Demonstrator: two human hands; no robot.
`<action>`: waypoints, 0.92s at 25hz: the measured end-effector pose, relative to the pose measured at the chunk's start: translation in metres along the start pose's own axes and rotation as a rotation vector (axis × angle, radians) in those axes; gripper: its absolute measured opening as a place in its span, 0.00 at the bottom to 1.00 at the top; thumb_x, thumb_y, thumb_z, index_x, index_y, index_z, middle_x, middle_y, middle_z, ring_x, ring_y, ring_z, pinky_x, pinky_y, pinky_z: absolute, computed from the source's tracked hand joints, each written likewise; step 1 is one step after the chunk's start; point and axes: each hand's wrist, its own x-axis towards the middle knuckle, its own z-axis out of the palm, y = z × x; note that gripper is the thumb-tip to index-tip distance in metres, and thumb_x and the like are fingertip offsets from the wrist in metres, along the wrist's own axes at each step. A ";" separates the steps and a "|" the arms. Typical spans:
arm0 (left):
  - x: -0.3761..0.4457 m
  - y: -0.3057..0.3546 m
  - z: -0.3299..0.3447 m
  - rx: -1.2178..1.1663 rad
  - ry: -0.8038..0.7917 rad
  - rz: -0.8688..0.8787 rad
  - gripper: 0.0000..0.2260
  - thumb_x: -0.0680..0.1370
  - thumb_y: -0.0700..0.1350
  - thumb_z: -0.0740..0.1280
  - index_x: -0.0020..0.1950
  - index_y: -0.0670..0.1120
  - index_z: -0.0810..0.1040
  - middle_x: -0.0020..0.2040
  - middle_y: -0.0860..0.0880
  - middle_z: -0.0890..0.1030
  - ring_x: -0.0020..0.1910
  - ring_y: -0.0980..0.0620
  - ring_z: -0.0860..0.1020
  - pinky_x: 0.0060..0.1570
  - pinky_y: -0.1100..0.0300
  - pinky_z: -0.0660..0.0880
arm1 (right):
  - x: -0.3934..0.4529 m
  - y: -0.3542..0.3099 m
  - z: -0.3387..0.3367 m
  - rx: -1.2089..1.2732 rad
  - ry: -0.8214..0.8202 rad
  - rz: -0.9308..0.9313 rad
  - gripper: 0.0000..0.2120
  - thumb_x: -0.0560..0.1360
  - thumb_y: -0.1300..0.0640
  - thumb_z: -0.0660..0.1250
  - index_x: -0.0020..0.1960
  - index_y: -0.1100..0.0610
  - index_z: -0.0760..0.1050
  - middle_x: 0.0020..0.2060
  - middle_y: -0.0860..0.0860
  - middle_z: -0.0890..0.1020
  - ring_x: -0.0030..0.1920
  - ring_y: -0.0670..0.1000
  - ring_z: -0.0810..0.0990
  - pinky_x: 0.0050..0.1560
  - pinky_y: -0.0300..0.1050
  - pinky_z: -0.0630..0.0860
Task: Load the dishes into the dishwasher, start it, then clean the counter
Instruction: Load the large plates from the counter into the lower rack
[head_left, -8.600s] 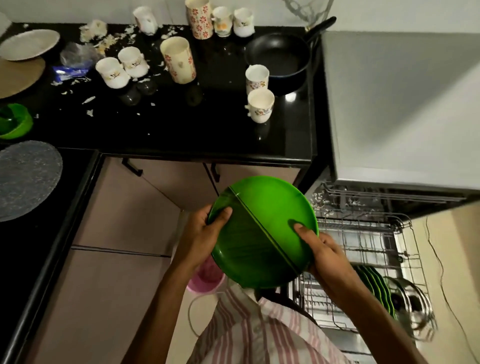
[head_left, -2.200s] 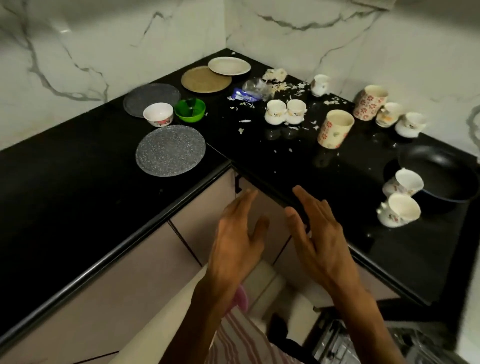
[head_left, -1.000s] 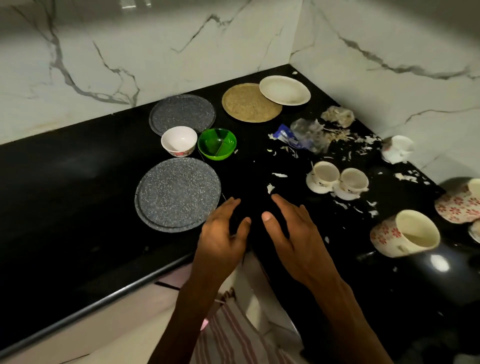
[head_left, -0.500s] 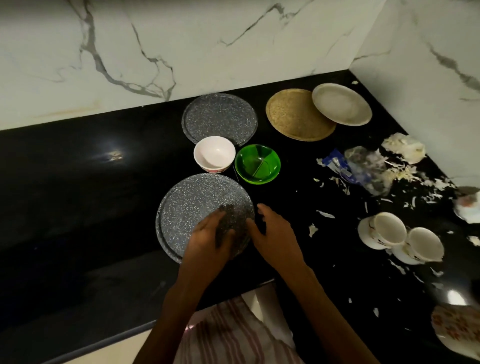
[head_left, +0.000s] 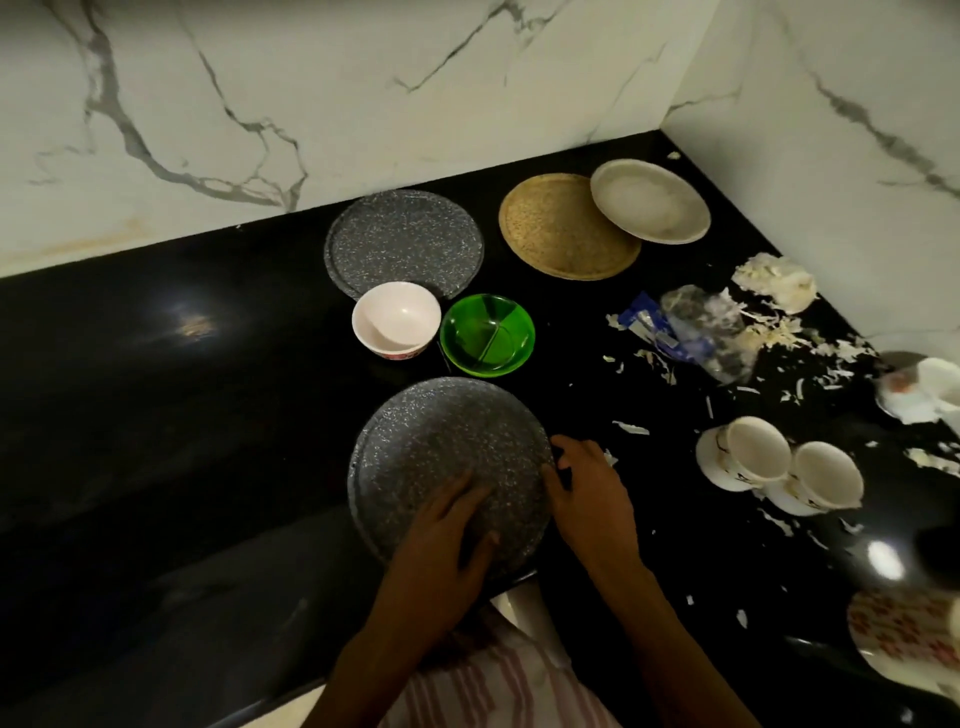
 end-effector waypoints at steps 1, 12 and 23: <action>0.001 0.007 0.004 -0.058 -0.048 0.022 0.21 0.80 0.52 0.64 0.73 0.55 0.66 0.71 0.63 0.60 0.70 0.64 0.57 0.67 0.73 0.51 | -0.004 0.014 -0.011 0.017 0.032 0.048 0.16 0.82 0.51 0.59 0.68 0.50 0.72 0.61 0.50 0.74 0.58 0.51 0.76 0.56 0.48 0.75; 0.154 -0.061 -0.128 -0.177 0.812 -0.333 0.12 0.75 0.46 0.66 0.54 0.42 0.82 0.49 0.41 0.84 0.50 0.44 0.82 0.53 0.55 0.75 | -0.031 0.065 -0.056 0.040 0.252 0.105 0.19 0.78 0.57 0.66 0.68 0.58 0.72 0.66 0.56 0.74 0.67 0.59 0.71 0.65 0.60 0.72; 0.276 -0.080 -0.178 0.041 0.525 -0.653 0.21 0.75 0.48 0.68 0.62 0.35 0.74 0.63 0.34 0.76 0.61 0.35 0.76 0.59 0.44 0.75 | -0.022 0.053 -0.008 0.037 0.248 -0.013 0.20 0.75 0.48 0.63 0.64 0.55 0.77 0.67 0.50 0.75 0.68 0.59 0.71 0.66 0.63 0.69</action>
